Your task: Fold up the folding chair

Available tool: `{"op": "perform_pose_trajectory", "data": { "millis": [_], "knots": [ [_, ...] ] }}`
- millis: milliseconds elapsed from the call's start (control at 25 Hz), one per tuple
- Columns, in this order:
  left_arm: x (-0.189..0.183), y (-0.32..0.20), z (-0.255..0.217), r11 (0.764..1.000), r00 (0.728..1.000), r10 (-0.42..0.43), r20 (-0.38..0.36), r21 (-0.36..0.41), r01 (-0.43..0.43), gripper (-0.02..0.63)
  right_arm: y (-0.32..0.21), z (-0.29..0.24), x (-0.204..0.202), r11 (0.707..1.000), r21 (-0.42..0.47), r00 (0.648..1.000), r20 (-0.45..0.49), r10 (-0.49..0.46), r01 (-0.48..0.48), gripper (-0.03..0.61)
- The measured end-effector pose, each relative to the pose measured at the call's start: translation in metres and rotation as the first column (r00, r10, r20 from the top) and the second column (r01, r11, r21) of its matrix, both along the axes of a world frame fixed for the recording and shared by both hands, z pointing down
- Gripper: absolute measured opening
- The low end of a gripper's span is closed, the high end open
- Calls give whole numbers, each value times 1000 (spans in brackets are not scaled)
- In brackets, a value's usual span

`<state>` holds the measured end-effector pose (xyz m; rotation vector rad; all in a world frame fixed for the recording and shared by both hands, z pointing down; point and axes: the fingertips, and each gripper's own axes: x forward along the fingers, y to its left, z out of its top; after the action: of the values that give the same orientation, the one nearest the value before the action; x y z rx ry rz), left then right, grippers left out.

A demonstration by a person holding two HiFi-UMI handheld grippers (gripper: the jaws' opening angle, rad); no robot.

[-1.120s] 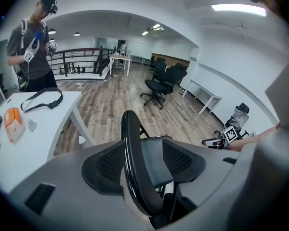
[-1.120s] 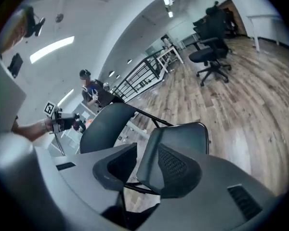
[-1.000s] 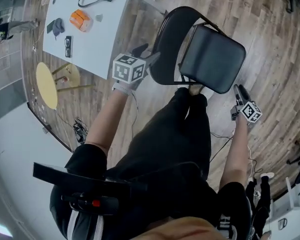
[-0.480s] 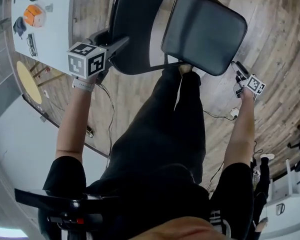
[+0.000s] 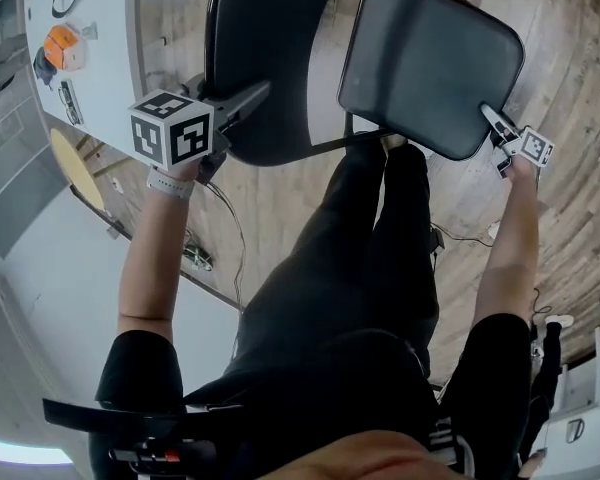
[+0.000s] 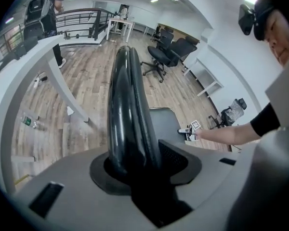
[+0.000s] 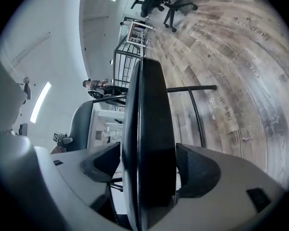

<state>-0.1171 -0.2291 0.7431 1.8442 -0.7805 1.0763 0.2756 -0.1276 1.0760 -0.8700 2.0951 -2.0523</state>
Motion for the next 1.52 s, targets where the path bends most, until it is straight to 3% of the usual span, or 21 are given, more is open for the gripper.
{"op": "perform_pose_trajectory", "data": {
  "millis": [200,480,760,1160,1360,1520],
  "knots": [
    [3,4,0,999,999,46,-6,-21,-47,111,8,13,-11,997,-73,997,74,3,3,320],
    [5,7,-15,998,999,26,-34,-54,-28,63,-1,-7,-20,1000,-4,993,114,-21,21,289],
    [-3,7,-51,996,998,67,16,-61,-66,63,-5,-75,-52,1000,13,975,221,-25,23,243],
    [-57,-9,-102,998,998,43,55,-38,-41,64,-38,-207,-144,983,158,893,424,-149,90,139],
    [-87,-21,-117,999,997,41,62,-26,-40,64,-54,-256,-203,945,254,891,348,-290,208,127],
    [-111,-32,-127,999,998,35,58,-14,-34,64,-69,-280,-250,904,296,868,299,-396,310,127]
  ]
}}
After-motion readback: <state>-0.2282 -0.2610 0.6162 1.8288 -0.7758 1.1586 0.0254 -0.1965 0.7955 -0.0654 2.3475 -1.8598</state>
